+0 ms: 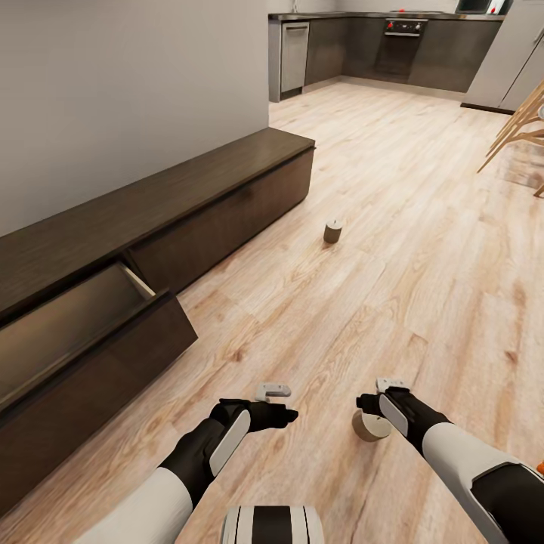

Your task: Place each of the two pumpkins and all three candles from the living room inside a cabinet in the living room (use any cabinet), then make sure every cabinet is closed, and position the cauldron so it is next to a table in the living room.

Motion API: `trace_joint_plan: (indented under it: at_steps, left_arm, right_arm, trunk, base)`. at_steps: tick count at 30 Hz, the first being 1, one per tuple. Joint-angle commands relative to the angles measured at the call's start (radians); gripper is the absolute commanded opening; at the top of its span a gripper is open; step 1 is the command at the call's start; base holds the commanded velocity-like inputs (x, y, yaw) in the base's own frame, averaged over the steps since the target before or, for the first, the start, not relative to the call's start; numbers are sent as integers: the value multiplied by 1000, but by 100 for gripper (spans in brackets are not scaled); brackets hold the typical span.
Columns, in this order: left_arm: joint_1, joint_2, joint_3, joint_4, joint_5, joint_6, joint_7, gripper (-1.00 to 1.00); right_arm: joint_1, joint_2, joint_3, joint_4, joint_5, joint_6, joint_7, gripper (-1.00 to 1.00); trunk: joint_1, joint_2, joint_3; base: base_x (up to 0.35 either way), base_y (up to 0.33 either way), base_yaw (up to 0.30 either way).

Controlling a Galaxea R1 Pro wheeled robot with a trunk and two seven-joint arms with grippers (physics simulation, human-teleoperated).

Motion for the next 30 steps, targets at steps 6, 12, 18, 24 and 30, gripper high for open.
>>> trace_joint_plan:
  at_steps: [6,12,18,24,30]
  left_arm:
    - [0,0,0,0,4,4,2,100]
    - [0,0,0,1,3,4,2,100]
    - [0,0,-1,17,2,4,3,100]
    - [0,0,-1,20,2,4,3,100]
    - [0,0,-1,21,2,4,3,100]
  right_arm:
    - [0,1,7,-3,-11,6,1,100]
    - [0,1,7,-3,-11,7,2,100]
    - [0,1,7,-3,-11,7,2,100]
    - [0,1,8,-3,-11,8,2,100]
    - [0,2,8,-4,-11,9,4,100]
  trunk:
    - [0,0,-1]
    - [0,0,-1]
    - [0,0,-1]
    - [0,0,-1]
    - [0,0,-1]
  base:
    - [0,0,0]
    - [0,0,0]
    - [0,-15,0]
    - [0,-32,0]
    - [0,-3,0]
